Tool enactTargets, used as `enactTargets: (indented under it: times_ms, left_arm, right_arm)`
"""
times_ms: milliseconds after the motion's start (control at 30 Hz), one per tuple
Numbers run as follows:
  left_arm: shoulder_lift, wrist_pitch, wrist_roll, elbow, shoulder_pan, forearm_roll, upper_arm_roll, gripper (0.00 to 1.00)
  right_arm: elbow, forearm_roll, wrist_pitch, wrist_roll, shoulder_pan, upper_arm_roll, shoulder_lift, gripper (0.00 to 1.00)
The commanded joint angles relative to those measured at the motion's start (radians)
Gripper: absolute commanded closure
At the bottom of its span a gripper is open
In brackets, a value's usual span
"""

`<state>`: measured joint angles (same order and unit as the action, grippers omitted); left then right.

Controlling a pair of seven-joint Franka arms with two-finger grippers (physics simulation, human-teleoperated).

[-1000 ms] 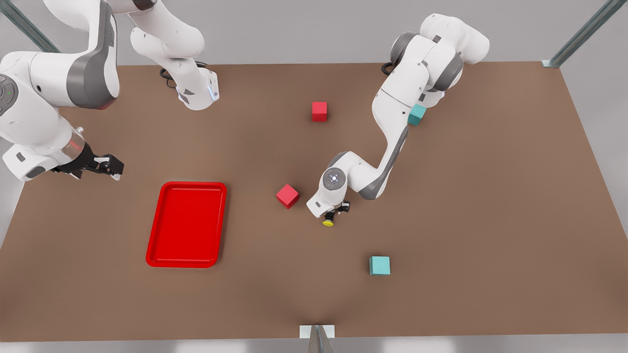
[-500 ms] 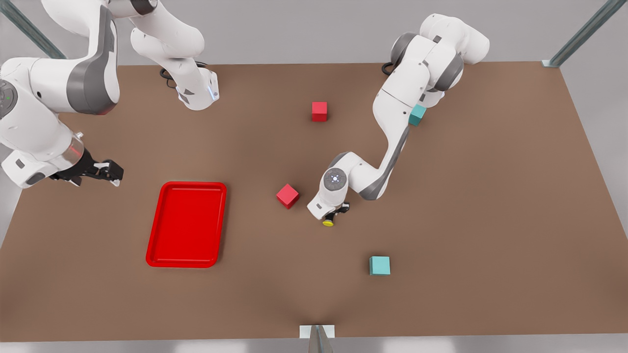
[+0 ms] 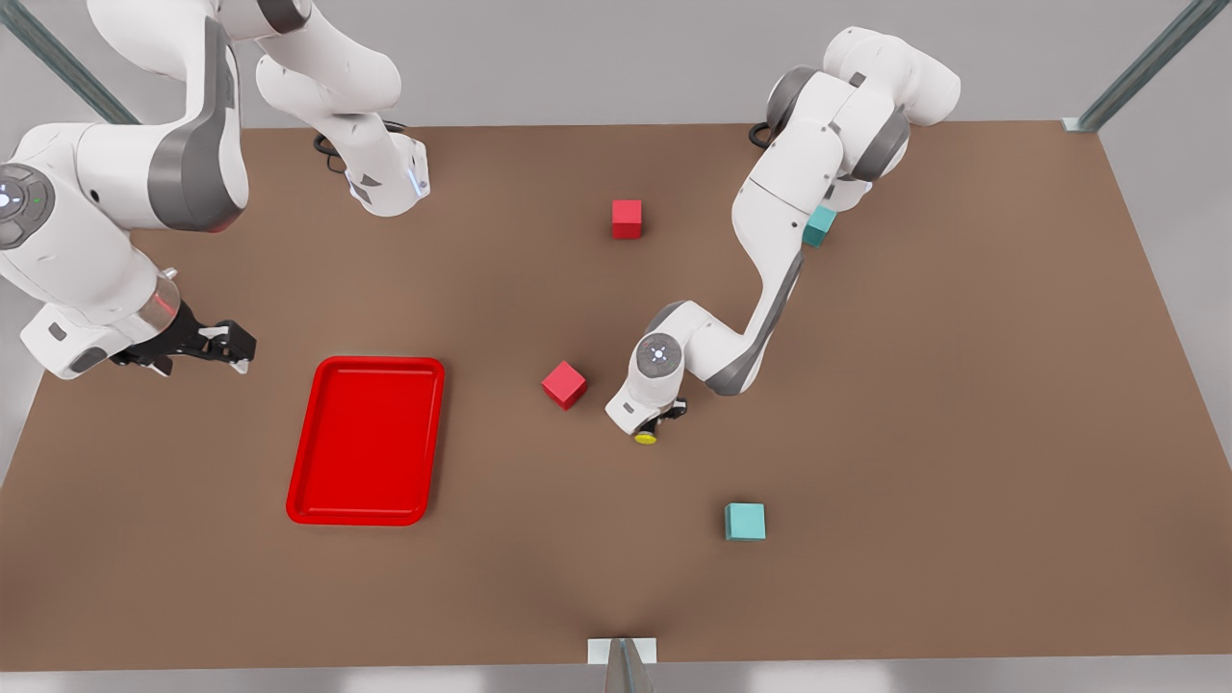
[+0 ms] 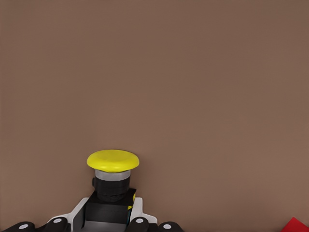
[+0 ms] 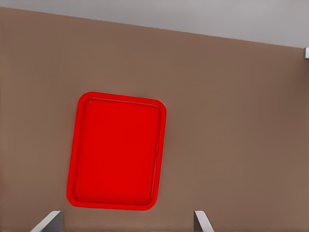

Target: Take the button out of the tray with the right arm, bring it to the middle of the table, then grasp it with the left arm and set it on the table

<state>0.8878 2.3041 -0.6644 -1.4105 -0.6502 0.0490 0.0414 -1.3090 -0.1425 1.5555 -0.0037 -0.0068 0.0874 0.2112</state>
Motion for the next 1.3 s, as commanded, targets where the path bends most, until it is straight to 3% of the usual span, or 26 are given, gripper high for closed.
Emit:
enactTargets:
  times_ms: [0,467,600,867,1267]
  left_arm:
    - [-0.001,0.000,-0.018,-0.001,0.000,-0.003,0.000,0.53]
    - [-0.009,-0.069,-0.031,0.059,-0.006,0.009,-0.009,0.57]
    - [-0.009,-0.069,-0.129,0.079,-0.098,0.014,-0.141,0.57]
    - [-0.009,-0.071,-0.740,0.079,-0.131,0.278,-0.167,0.57]
    - [-0.004,-0.448,-1.620,0.076,-0.232,0.620,-0.216,0.57]
  right_arm:
    - [0.000,0.000,0.002,-0.009,0.001,0.000,-0.001,0.00]
    - [0.000,0.026,0.002,-0.013,-0.042,0.002,-0.004,0.00]
    - [0.000,0.027,0.002,-0.010,-0.041,0.002,-0.004,0.00]
    - [0.000,0.026,0.002,-0.013,-0.027,0.002,-0.004,0.00]
    - [0.000,0.026,0.002,-0.013,-0.027,0.002,-0.004,0.00]
